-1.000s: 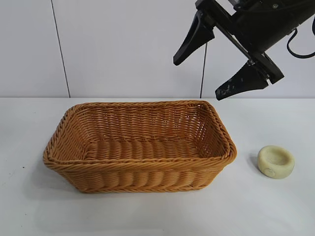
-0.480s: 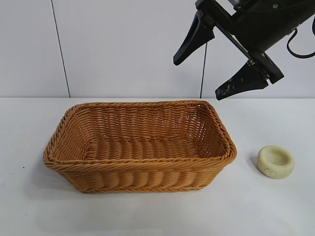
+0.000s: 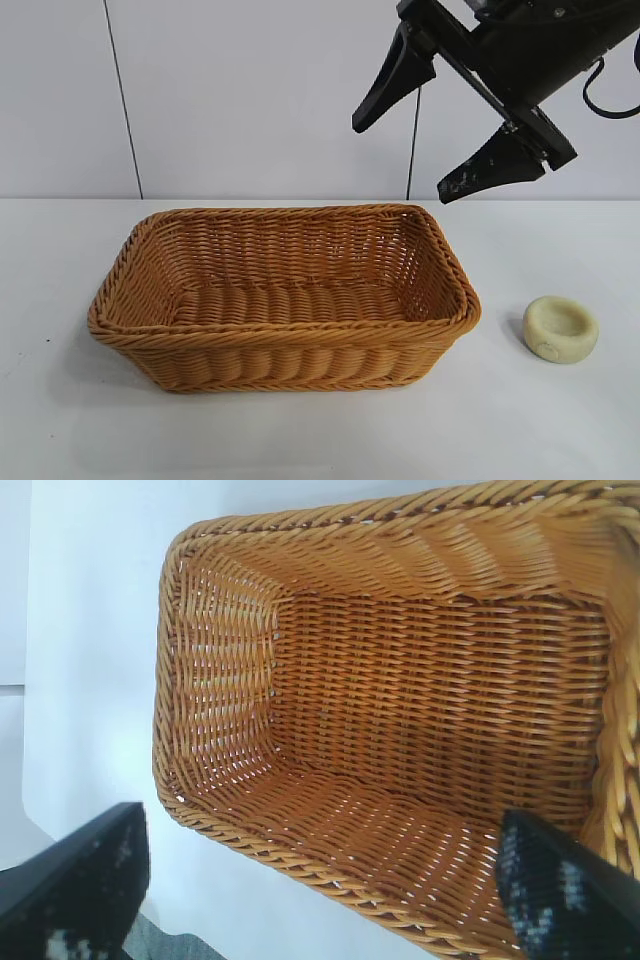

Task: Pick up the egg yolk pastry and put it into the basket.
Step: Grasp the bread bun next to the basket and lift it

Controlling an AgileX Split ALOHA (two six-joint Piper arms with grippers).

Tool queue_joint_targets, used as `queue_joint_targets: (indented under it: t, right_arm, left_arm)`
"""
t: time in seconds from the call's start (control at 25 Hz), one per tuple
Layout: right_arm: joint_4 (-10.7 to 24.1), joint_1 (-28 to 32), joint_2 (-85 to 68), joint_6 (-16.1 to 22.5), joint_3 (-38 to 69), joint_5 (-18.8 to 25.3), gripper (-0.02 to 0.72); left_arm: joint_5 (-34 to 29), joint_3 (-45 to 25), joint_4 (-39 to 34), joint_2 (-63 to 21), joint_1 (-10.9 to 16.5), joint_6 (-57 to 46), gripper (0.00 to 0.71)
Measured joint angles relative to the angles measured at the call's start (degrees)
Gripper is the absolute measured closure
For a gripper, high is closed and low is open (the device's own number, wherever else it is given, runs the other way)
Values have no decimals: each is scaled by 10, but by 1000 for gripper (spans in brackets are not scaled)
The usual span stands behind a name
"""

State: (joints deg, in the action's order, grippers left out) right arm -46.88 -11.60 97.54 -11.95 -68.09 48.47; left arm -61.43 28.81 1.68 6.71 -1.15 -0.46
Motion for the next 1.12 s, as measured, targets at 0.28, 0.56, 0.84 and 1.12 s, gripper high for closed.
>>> queue_joint_targets:
  t: [0.28, 0.56, 0.84, 1.12]
  right_arm:
    - [17, 0, -6, 0, -6, 1, 28]
    - [176, 0, -10, 49, -81, 38, 28]
    - [414, 0, -10, 159, -123, 104, 28]
    - [469, 41, 2, 176, -127, 137, 30]
  left_arm:
    - [0, -1, 0, -68, 0, 0, 18]
    - [0, -1, 0, -69, 0, 0, 18]
    - [0, -1, 0, -69, 0, 0, 18]
    - [0, -1, 0, -69, 0, 0, 18]
